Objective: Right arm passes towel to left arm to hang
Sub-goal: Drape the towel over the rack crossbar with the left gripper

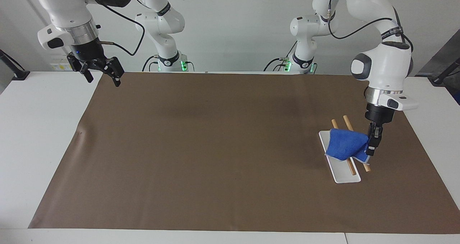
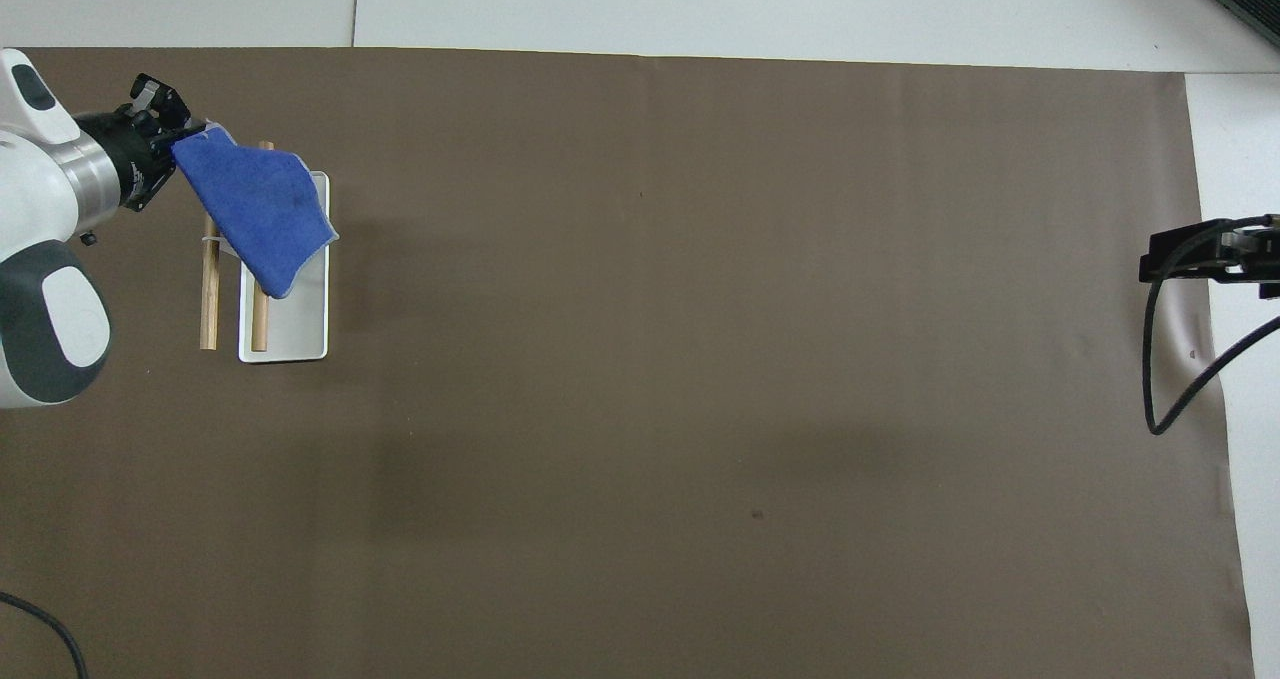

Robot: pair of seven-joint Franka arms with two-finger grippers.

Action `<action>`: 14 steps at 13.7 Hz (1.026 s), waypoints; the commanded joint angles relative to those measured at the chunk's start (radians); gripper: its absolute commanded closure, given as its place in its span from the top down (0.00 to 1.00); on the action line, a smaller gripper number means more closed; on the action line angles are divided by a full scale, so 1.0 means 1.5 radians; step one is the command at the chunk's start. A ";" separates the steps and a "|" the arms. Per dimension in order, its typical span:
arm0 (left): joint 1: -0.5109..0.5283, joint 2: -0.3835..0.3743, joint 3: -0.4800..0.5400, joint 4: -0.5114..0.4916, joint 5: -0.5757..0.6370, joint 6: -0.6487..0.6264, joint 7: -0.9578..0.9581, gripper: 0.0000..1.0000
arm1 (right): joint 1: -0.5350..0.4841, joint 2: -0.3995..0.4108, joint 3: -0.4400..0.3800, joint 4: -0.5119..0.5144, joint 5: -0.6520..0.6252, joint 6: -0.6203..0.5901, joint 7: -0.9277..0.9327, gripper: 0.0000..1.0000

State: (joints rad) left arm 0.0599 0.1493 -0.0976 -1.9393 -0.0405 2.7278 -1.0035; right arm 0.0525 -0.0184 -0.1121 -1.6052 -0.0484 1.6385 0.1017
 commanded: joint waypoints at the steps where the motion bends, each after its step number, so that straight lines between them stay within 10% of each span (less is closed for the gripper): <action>1: 0.001 0.030 0.004 0.048 -0.018 0.016 -0.001 0.00 | -0.001 -0.005 0.006 -0.016 0.031 -0.002 0.021 1.00; 14: 0.005 0.027 0.044 0.021 -0.017 0.011 -0.006 0.00 | 0.004 -0.021 0.008 -0.035 0.027 -0.062 0.002 1.00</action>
State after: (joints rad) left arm 0.0616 0.1962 -0.0449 -1.8971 -0.0514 2.7378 -1.0232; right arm 0.0607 -0.0205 -0.1049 -1.6171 -0.0178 1.5325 0.1141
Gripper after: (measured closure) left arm 0.974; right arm 0.000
